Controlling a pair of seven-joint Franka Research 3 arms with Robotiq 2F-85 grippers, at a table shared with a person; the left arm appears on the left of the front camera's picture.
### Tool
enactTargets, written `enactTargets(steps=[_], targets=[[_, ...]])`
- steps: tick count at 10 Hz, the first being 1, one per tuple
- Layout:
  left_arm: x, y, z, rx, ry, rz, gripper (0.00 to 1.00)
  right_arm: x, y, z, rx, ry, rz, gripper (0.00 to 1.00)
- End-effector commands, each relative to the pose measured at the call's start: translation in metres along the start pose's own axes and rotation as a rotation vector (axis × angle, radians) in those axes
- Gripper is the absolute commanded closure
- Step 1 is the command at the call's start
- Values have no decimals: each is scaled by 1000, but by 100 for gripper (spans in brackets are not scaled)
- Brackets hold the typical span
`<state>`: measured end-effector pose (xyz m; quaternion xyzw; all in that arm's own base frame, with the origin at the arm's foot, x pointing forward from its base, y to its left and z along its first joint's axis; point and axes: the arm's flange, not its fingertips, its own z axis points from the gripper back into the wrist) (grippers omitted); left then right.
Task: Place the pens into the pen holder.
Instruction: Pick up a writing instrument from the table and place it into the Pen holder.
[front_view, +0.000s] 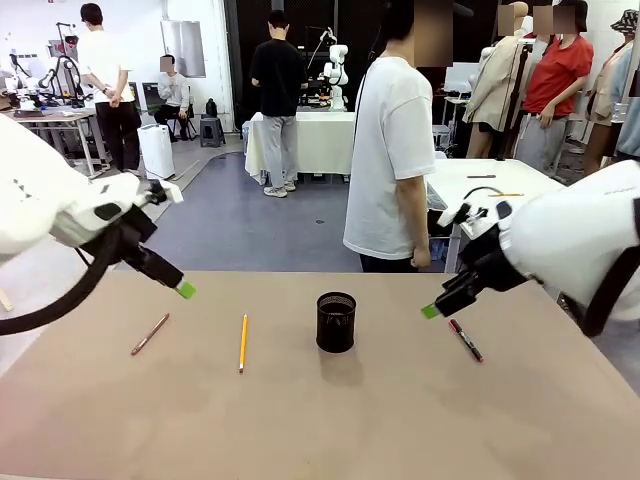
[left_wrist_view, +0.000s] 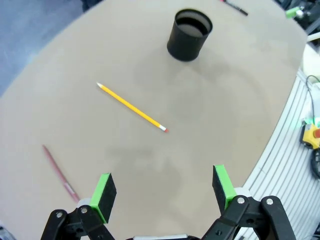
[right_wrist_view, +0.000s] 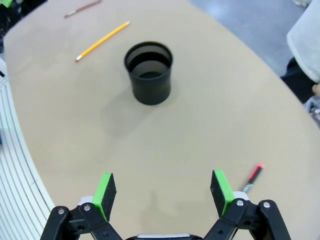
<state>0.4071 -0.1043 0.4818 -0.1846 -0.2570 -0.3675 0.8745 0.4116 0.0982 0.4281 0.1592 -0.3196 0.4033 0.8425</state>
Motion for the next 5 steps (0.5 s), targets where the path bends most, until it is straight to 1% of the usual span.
enactTargets(steps=[1, 3, 5], targets=[[-5, 20, 15, -32, -56, -78, 0, 7, -43, -6, 84, -72, 40, 0], [-6, 30, 27, -8, -59, -96, 0, 13, -81, 2, 128, -79, 56, 0], [-11, 38, 30, -12, -51, -108, 0, 20, -110, 14, 166, -111, 70, 0]])
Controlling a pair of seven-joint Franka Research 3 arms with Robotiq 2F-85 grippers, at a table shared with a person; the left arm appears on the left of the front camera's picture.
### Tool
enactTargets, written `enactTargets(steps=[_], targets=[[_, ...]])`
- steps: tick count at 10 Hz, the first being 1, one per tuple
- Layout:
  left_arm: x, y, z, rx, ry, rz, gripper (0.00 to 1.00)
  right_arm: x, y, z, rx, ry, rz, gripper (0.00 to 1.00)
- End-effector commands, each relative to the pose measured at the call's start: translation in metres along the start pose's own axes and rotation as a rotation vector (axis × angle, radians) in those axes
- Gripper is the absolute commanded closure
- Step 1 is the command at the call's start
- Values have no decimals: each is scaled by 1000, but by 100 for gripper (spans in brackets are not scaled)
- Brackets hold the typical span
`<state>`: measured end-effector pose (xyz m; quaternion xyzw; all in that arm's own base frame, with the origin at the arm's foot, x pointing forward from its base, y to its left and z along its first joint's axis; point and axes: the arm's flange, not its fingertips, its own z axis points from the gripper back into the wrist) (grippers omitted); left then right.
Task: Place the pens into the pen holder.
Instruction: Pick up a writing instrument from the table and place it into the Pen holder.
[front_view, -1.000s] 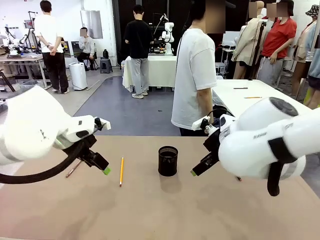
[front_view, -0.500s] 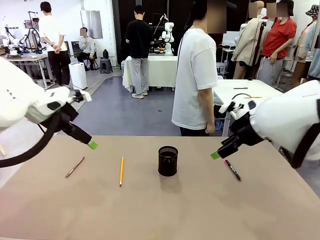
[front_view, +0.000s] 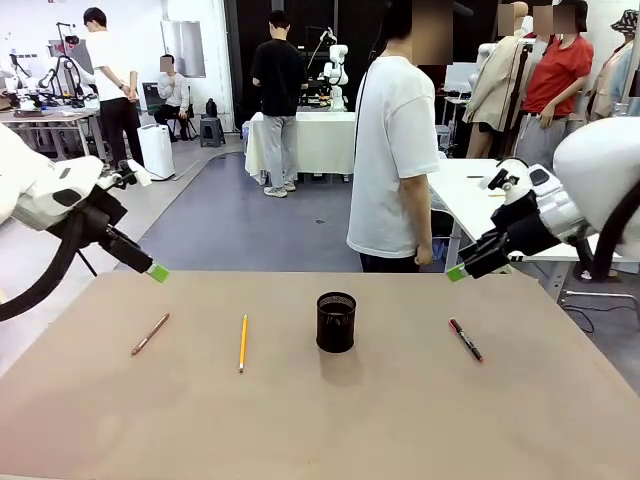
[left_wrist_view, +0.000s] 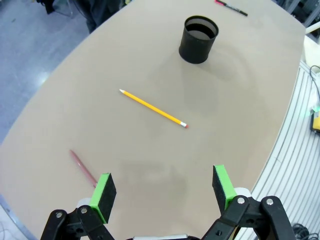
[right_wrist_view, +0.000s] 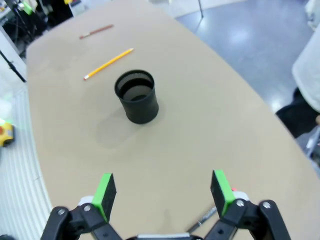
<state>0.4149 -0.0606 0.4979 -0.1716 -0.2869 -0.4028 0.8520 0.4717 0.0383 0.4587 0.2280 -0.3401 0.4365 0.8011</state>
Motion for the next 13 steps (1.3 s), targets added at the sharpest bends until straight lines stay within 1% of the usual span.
enactTargets(steps=[1, 2, 3, 5, 7, 10, 13], targets=[[-3, 9, -6, -36, -19, -17, 0, 10, -37, -5, 7, -1, 25, 0], [-4, 13, -8, -37, -18, -4, 0, 21, -41, 6, -14, -6, 36, 0], [-7, 14, -10, -34, -40, 7, 0, 31, -44, 16, -49, -6, 45, 0], [-6, 19, -10, -22, -69, 31, 0, 45, -47, 33, -73, -21, 75, 0], [3, 21, 5, -1, -70, 6, 0, 45, -47, 40, -72, -38, 82, 0], [21, 32, 23, 26, -54, -13, 0, 44, -44, 47, -35, -58, 149, 0], [37, 42, 40, 45, -67, -30, 0, 43, -34, 39, -13, -62, 174, 0]])
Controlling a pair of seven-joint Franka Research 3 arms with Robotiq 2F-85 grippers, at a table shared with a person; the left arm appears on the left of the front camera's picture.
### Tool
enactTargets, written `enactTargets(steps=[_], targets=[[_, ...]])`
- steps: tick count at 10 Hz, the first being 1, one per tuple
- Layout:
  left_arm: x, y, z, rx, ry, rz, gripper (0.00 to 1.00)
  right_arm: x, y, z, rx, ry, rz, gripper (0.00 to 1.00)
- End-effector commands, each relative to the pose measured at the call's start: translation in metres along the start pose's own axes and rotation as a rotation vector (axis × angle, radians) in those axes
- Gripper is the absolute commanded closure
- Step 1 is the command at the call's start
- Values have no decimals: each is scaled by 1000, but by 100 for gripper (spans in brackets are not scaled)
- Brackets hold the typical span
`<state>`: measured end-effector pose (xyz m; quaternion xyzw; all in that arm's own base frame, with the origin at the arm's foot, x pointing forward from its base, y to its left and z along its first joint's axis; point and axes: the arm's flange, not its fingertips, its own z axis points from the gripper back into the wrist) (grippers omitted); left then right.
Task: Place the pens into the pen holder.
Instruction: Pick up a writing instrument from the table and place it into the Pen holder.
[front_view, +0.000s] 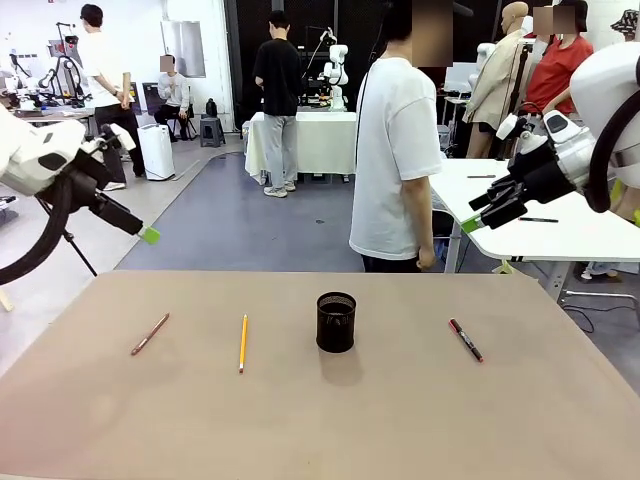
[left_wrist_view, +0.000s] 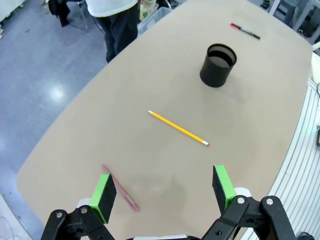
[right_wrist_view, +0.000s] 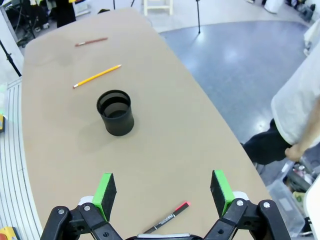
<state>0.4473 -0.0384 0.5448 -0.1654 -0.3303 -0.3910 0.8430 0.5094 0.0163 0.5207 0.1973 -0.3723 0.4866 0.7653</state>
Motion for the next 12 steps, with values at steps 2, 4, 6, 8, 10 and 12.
enactTargets(steps=[2, 4, 6, 8, 10, 12], targets=[[7, 5, -2, -26, 3, -29, 0, 0, 0, 0, 0, 0, 0, 0], [5, 2, 2, 0, -3, -4, 0, 0, 0, 0, 0, 0, 0, 0], [5, 2, 2, 0, -3, -4, 0, 0, 0, 0, 0, 0, 0, 0], [5, 2, 2, 0, -3, -4, 0, 0, 0, 0, 0, 0, 0, 0], [5, 2, 2, 0, -3, -4, 0, 0, 0, 0, 0, 0, 0, 0], [5, 2, 2, 0, -3, -4, 0, 0, 0, 0, 0, 0, 0, 0]])
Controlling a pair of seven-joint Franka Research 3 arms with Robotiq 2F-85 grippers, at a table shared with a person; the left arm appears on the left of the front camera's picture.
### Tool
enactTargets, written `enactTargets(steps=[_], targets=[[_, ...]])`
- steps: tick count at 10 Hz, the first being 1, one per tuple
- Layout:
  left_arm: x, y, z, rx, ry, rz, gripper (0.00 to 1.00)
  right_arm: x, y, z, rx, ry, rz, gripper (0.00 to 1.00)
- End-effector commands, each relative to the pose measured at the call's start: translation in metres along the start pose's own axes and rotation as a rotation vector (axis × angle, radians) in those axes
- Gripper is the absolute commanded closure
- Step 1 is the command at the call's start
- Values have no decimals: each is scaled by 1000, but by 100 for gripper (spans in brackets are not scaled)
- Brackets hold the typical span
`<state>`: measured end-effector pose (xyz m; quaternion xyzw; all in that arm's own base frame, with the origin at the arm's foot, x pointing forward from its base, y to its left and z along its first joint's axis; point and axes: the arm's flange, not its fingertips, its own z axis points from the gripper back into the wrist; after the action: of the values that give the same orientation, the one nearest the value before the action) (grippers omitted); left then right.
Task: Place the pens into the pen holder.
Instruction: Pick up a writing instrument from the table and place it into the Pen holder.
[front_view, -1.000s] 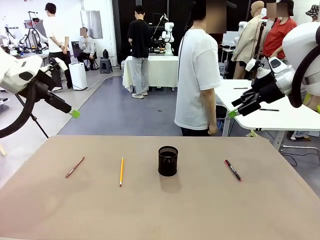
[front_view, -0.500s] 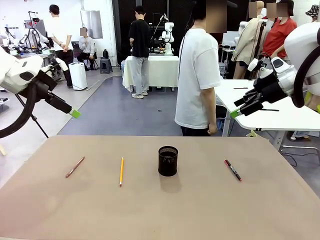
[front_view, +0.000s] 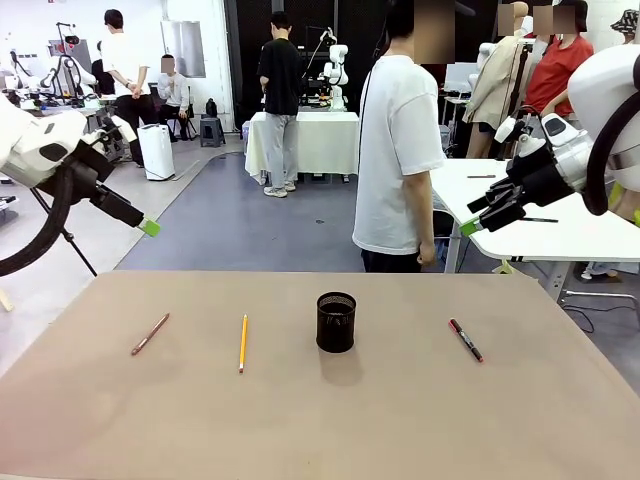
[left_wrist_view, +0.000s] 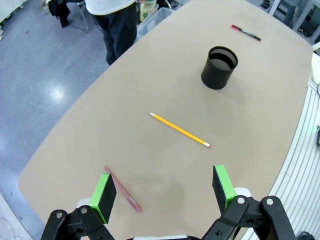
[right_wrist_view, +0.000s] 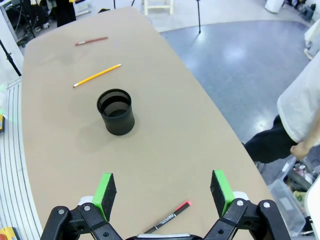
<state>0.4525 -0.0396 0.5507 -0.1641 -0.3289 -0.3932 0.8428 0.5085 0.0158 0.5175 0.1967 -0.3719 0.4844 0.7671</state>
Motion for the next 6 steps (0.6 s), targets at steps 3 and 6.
enactTargets(steps=[3, 6], targets=[[-2, -1, 1, 0, -7, 0, 0, 3, -1, 1, 3, -2, 5, 0], [-2, -1, 1, 0, -7, 0, 0, 3, -1, 1, 3, -2, 5, 0]])
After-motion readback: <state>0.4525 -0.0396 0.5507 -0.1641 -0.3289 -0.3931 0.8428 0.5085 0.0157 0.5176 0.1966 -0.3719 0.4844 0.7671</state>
